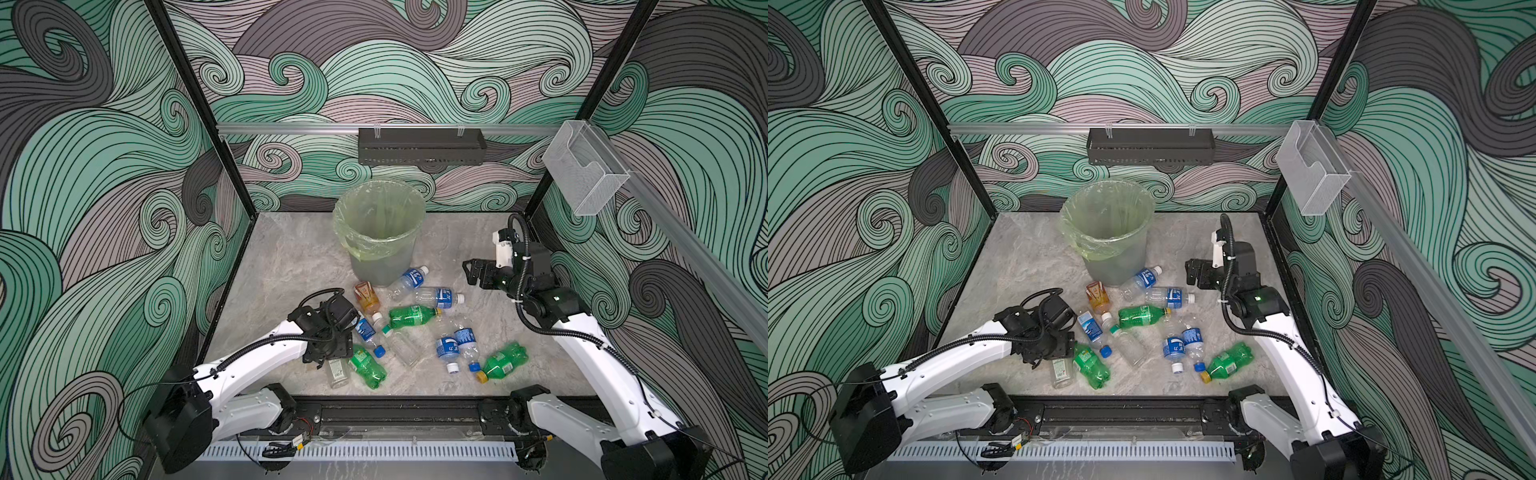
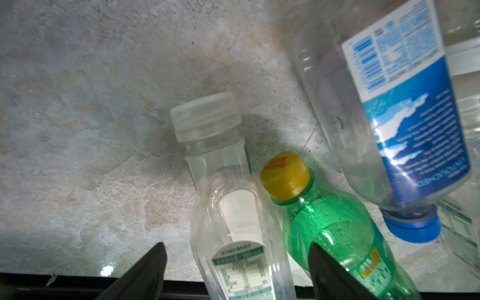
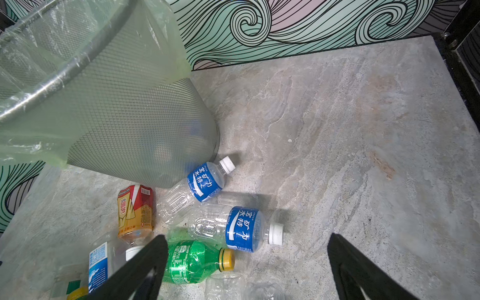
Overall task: Throw the plastic bottles in the bin
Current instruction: 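Grasp the white-capped clear bottle with the left gripper while the right gripper withdraws, then lift the white-capped bottle with the left gripper and drop it into the bin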
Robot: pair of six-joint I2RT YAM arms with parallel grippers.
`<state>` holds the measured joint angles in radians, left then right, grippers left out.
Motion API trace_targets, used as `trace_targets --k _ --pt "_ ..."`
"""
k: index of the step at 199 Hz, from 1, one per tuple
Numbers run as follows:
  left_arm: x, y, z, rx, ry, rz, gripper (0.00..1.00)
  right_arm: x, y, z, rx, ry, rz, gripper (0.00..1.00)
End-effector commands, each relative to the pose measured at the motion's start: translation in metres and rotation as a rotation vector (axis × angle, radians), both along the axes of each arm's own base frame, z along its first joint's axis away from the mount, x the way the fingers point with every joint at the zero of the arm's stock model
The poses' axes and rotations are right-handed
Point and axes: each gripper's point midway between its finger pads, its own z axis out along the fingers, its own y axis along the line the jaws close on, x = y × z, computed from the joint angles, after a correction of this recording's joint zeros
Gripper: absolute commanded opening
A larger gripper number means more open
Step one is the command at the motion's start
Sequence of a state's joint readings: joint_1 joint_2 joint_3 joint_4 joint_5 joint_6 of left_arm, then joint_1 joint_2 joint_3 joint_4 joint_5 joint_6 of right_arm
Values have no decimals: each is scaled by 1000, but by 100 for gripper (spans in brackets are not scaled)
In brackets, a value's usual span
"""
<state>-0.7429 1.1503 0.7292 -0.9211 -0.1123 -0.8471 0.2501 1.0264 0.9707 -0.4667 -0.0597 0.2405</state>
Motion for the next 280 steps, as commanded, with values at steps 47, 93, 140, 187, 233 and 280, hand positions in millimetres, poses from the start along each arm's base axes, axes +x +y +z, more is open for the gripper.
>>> trace_targets --k 47,93,140,187,233,280 --pt "-7 7 -16 61 20 33 76 1 -10 2 -1 -20 -54 96" --pt "-9 6 -30 53 29 43 70 0 -12 1 1 -18 -67 96" --pt "-7 7 -29 56 10 54 56 -2 -16 0 -5 -22 -79 96" --pt "8 11 -2 76 -72 58 52 -8 -17 -10 -38 7 -66 97" --pt "30 17 45 131 -198 14 50 -15 -18 -21 -56 51 -54 97" --pt "55 21 98 88 -425 -6 51 -20 -20 -30 -65 81 -55 97"
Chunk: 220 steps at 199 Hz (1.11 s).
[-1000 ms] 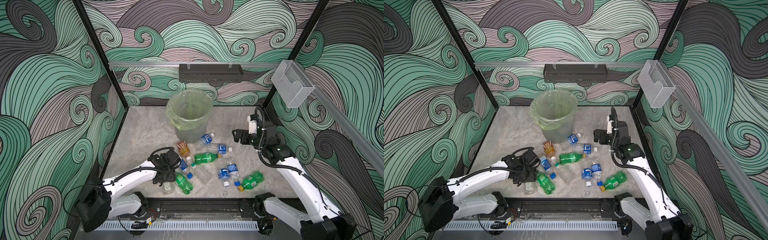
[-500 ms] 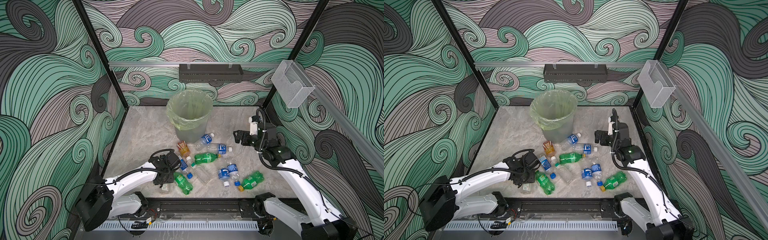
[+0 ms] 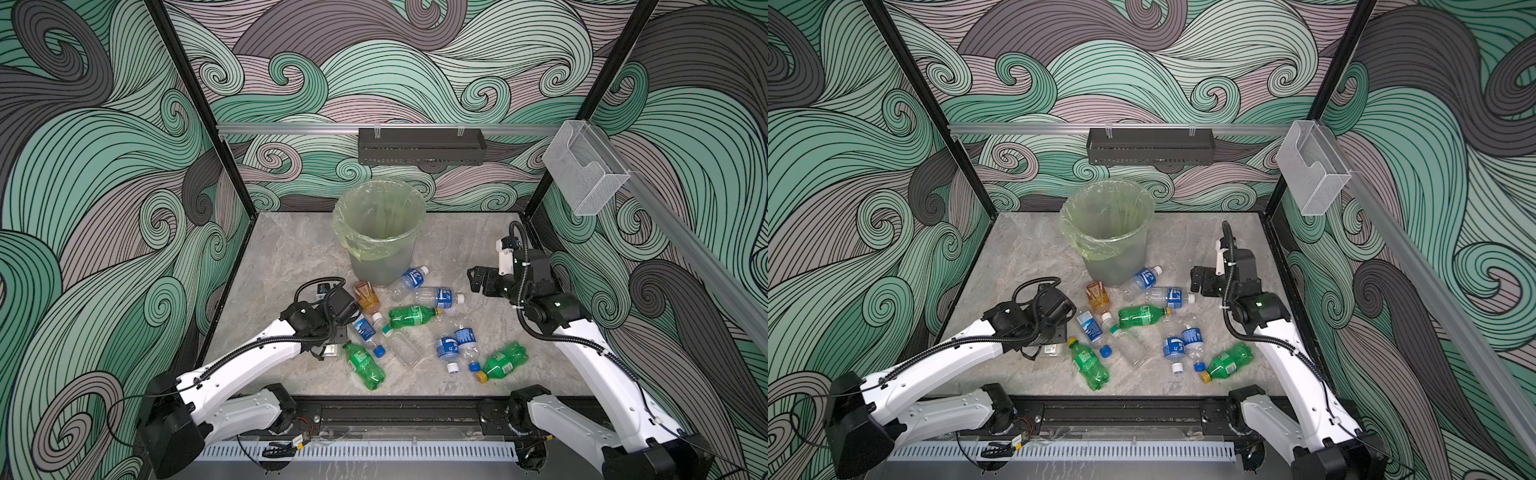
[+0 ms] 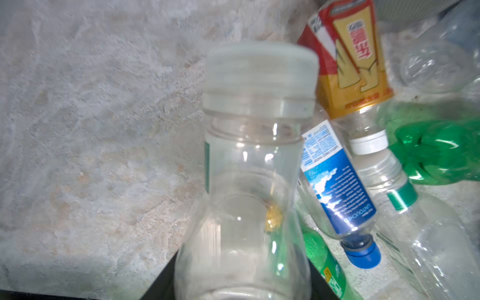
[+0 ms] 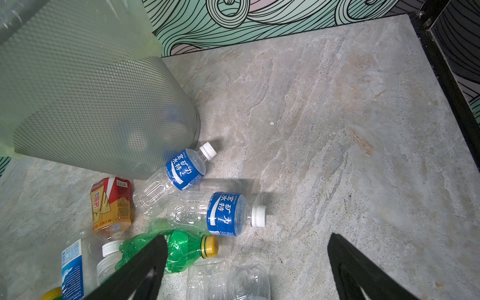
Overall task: Throw the plastic bottles in the bin
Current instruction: 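Lift the white-capped bottle with the left gripper and drop it into the bin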
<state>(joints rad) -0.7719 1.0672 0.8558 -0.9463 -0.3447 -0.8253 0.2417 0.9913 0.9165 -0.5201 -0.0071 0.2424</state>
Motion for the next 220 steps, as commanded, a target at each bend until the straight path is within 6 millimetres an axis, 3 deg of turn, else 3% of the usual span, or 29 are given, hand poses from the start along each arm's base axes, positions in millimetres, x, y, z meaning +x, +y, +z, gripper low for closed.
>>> trace_targets --k 1,39,90,129,152,179,192,202,208,220 --pt "14 16 38 45 -142 -9 51 -6 -4 -6 -18 18 -2 97" --pt "40 19 88 -14 -379 -49 53 -5 -2 -16 -11 41 3 97" --pt "58 -8 148 -162 -573 -208 53 -6 2 -26 11 67 8 96" --pt "68 -21 175 -199 -633 -281 53 -8 1 -31 9 85 2 96" --pt "85 -41 217 -240 -700 -343 53 -9 1 -33 10 96 2 96" --pt "120 -75 286 -296 -794 -429 53 -11 2 -35 18 103 5 96" --pt "148 -91 312 -306 -810 -436 53 -14 1 -36 16 110 4 96" --pt "172 -100 322 -300 -815 -430 57 -16 -1 -37 8 117 -3 96" --pt "195 -107 316 -284 -786 -409 63 -19 -3 -40 -1 129 -14 96" --pt "220 -110 316 -252 -739 -375 75 -22 -8 -42 -17 153 -31 97"
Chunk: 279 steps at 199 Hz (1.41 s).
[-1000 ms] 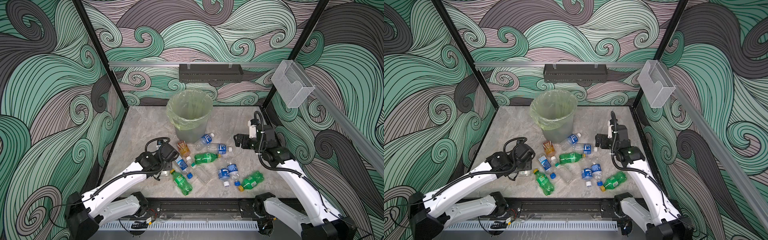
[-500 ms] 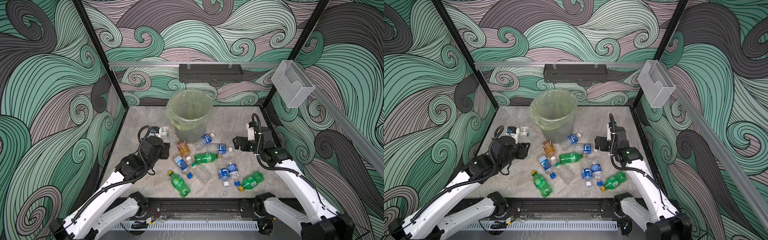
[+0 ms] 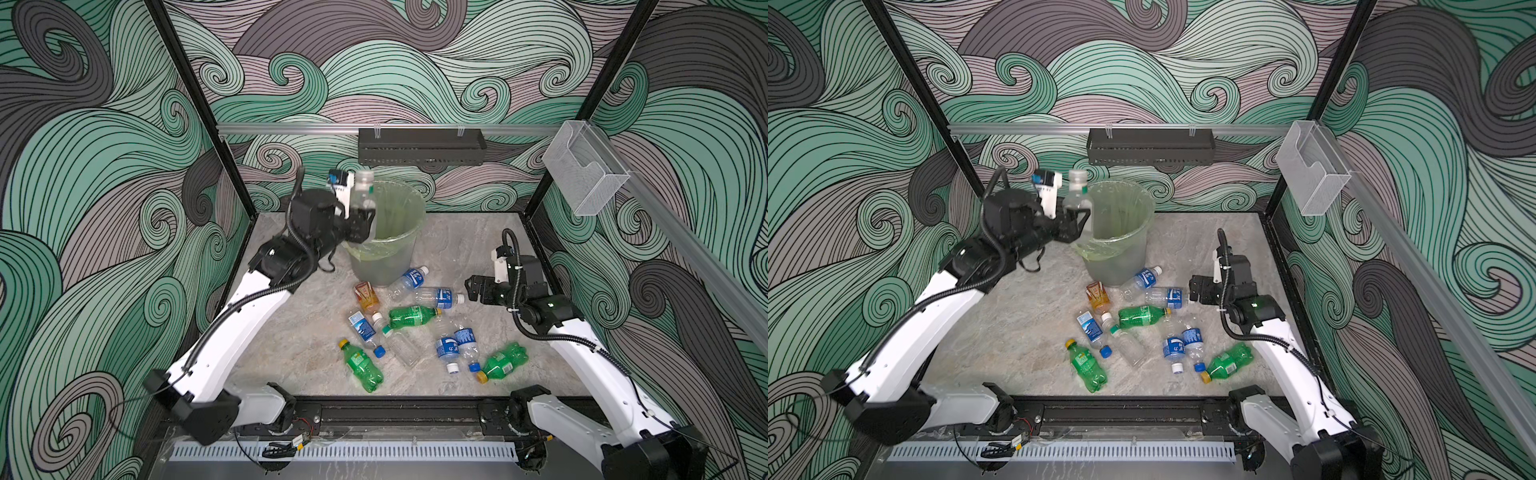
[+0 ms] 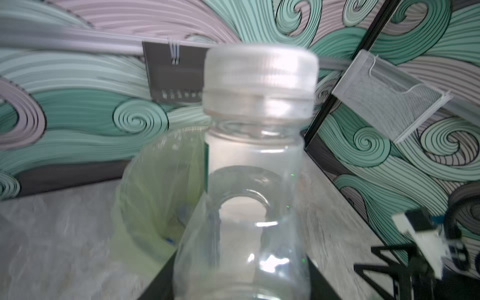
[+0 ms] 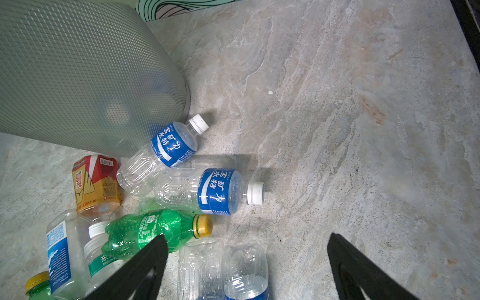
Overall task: Throw the plastic bottles in the bin
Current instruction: 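Lift the white-capped bottle with the left gripper and drop it into the bin, then grasp the green soda bottle with the right gripper while the left gripper withdraws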
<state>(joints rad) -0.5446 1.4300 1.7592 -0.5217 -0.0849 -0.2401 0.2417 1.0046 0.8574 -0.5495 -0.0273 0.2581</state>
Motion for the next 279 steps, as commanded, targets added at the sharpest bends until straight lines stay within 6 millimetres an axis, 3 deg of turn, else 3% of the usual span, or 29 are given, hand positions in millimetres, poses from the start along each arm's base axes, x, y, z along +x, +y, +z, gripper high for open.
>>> trace_targets --k 1,14,32,49,80,86,90,151,170,189,205,219,239,279 --pt "44 -13 0 45 45 14 76 -11 -9 -8 -21 50 -35 97" --pt "54 -16 1 68 67 24 81 -17 -12 -12 -45 89 -36 97" --pt "52 -18 -2 67 56 6 89 -25 -20 -16 -80 117 -55 98" --pt "40 -8 -6 59 30 22 95 -29 -29 -20 -100 127 -103 98" --pt "9 24 -20 103 40 77 96 -38 -33 -34 -90 186 -155 98" --pt "7 29 -31 125 61 90 96 -39 -33 -37 -85 205 -160 98" --pt "-3 37 -22 118 42 100 96 -41 -33 -39 -82 217 -163 98" --pt "-55 96 -89 187 159 231 96 -68 -43 -70 -82 455 -284 93" --pt "-69 114 -115 206 206 283 96 -82 -48 -71 -99 510 -323 92" --pt "-80 128 -138 216 238 315 96 -99 -72 -61 -181 522 -439 92" --pt "-86 134 -151 222 259 324 96 -108 -87 -48 -221 505 -519 91" --pt "-89 137 -159 223 274 326 97 -111 -84 -45 -172 488 -550 90" --pt "-91 136 -168 200 290 307 98 -115 -77 -53 -122 514 -550 90" --pt "-87 140 -175 181 304 307 98 -130 -81 -70 -107 563 -640 90"
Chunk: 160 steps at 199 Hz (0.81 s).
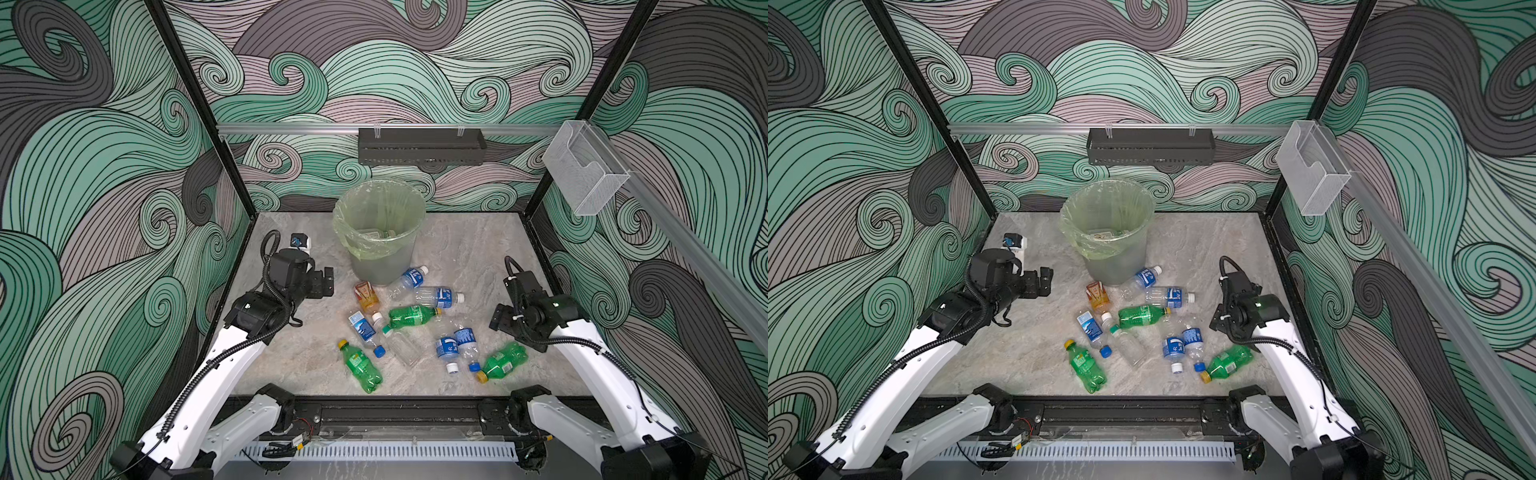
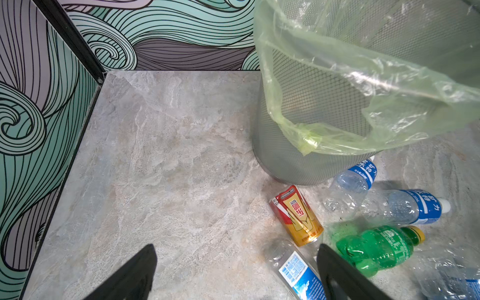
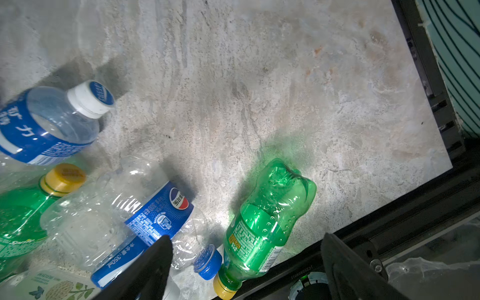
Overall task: Throw the plastic bottles in the bin
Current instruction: 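Grasp the green soda bottle with the right gripper while the left gripper withdraws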
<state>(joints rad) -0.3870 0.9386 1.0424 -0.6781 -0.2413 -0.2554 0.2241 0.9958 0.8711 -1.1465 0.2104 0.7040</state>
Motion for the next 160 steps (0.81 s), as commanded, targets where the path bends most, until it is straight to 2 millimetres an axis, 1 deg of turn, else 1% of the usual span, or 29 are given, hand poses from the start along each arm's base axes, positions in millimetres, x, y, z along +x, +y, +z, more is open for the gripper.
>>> trace_targets --k 1,21,42,67,98,123,160 --pt "3 2 6 -37 -17 9 98 -19 -9 -11 -13 49 -120 91" --pt "5 6 5 -34 -15 17 98 -26 -15 -19 -22 38 -201 90" --pt "6 11 3 -26 -14 28 98 -30 -19 -30 -39 71 -231 90" --pt "5 14 -4 -30 3 29 98 -26 -16 -42 -23 70 -244 89" --pt "1 15 -4 -42 -3 31 98 -22 -13 -55 5 63 -271 87" --pt "-3 17 -4 -51 -7 38 98 -20 -7 -68 37 68 -276 84" --pt "-7 19 -7 -56 5 45 98 -15 -2 -80 61 75 -263 81"
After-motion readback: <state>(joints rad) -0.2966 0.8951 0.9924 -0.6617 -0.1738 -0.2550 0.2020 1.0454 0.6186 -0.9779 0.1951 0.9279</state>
